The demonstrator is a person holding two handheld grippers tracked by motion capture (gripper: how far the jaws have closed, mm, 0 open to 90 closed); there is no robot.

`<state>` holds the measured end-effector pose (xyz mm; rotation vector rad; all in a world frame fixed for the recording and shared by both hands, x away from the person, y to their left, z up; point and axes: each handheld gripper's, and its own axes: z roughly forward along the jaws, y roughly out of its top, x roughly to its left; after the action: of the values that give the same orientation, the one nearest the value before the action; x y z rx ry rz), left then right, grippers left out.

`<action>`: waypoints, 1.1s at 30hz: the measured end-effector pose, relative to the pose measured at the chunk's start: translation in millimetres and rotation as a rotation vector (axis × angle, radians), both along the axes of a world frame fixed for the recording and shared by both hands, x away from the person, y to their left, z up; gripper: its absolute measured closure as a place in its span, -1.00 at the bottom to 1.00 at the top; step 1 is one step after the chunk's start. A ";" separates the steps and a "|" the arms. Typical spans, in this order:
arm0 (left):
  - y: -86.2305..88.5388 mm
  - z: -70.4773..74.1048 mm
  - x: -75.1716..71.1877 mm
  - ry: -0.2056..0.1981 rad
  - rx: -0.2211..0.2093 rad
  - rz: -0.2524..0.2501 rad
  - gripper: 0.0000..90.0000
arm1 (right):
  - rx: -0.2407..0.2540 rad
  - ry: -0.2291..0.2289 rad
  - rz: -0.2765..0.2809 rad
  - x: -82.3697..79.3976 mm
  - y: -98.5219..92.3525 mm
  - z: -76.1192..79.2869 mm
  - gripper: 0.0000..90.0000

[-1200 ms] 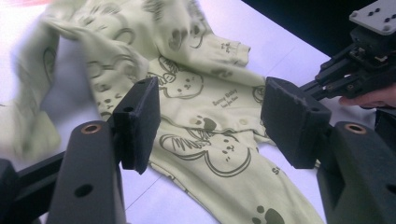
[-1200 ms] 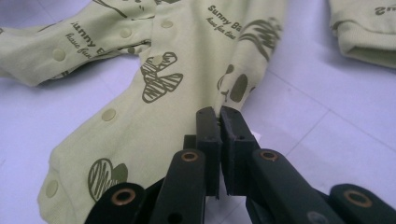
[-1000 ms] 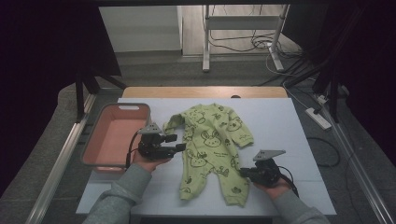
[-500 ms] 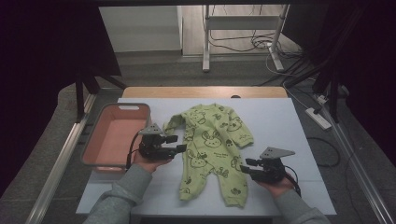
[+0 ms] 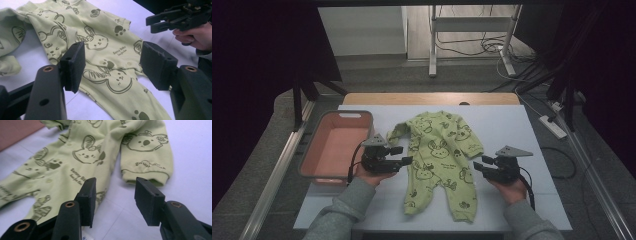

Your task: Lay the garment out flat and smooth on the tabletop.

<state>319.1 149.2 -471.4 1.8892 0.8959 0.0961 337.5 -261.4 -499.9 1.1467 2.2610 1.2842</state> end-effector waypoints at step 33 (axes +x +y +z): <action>-5.8 -1.1 1.3 -0.006 0.005 -0.022 -0.19 | -0.100 0.001 -0.133 44.5 9.7 -5.6 0.05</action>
<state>320.4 143.4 -472.4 1.9018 0.8719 0.0903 382.0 -251.7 -505.5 1.2382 2.1823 1.1075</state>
